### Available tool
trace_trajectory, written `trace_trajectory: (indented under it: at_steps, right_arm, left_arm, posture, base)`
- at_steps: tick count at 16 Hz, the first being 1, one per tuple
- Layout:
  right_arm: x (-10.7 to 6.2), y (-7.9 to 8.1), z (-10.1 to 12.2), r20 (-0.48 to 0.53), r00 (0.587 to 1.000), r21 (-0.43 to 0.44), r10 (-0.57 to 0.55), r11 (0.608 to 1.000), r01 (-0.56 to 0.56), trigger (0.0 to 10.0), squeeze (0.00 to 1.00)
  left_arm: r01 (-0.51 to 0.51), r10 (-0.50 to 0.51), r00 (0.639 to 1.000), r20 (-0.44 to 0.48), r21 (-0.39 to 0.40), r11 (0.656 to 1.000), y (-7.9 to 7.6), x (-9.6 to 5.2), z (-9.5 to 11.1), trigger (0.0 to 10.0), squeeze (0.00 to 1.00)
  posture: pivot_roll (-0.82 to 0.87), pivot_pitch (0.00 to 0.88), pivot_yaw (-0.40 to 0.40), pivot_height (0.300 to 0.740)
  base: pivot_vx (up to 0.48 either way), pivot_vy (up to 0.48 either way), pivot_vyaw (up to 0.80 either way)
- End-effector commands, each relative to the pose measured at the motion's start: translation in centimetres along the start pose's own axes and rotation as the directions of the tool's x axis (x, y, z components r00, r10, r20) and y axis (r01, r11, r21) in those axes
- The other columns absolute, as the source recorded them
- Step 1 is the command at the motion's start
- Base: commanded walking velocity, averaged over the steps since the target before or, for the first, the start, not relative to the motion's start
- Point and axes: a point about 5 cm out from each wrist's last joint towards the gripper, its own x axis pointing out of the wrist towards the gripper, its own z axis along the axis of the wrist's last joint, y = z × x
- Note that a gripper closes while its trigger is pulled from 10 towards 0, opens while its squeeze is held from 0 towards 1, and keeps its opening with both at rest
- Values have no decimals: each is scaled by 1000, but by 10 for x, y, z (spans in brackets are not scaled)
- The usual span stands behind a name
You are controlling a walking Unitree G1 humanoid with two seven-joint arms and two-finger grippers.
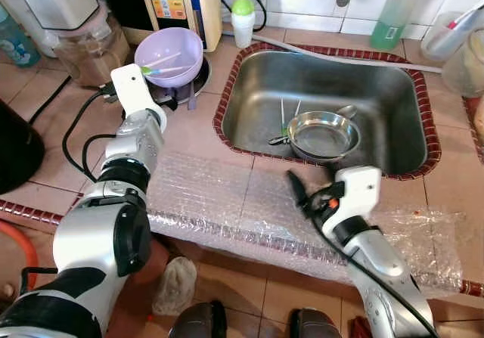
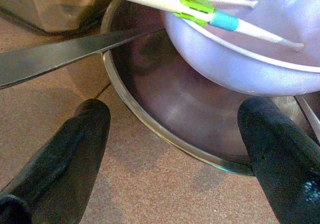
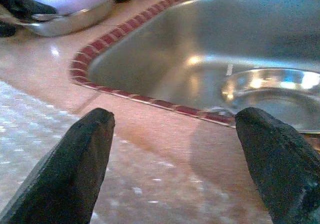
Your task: Kitchen organization
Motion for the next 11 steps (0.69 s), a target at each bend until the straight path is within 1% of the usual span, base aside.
trace_trajectory:
  at_steps: [1,2,7,11]
  right_arm:
    - [-2,17,-4,-30,991,53,129,990,-127,10000,0]
    - [-1,21,-3,-30,983,48,180,983,-179,10000,0]
    - [6,19,1,-24,980,40,196,980,-195,10000,0]
    - [12,20,2,-18,976,36,218,975,-217,10000,0]
  left_arm:
    - [-15,19,996,-87,42,999,7,0,-16,10000,0]
    - [-13,18,995,-101,53,999,9,0,-18,10000,0]
    - [-4,14,991,-131,78,997,16,-3,-21,10000,0]
    - [9,4,988,-151,89,996,25,-10,-24,10000,0]
  posture:
    - [-137,148,122,740]
    - [-132,145,122,740]
    - [-105,134,120,740]
    - [-82,120,120,740]
  base:
    - [0,0,0]
    - [0,0,0]
    - [0,0,0]
    - [0,0,0]
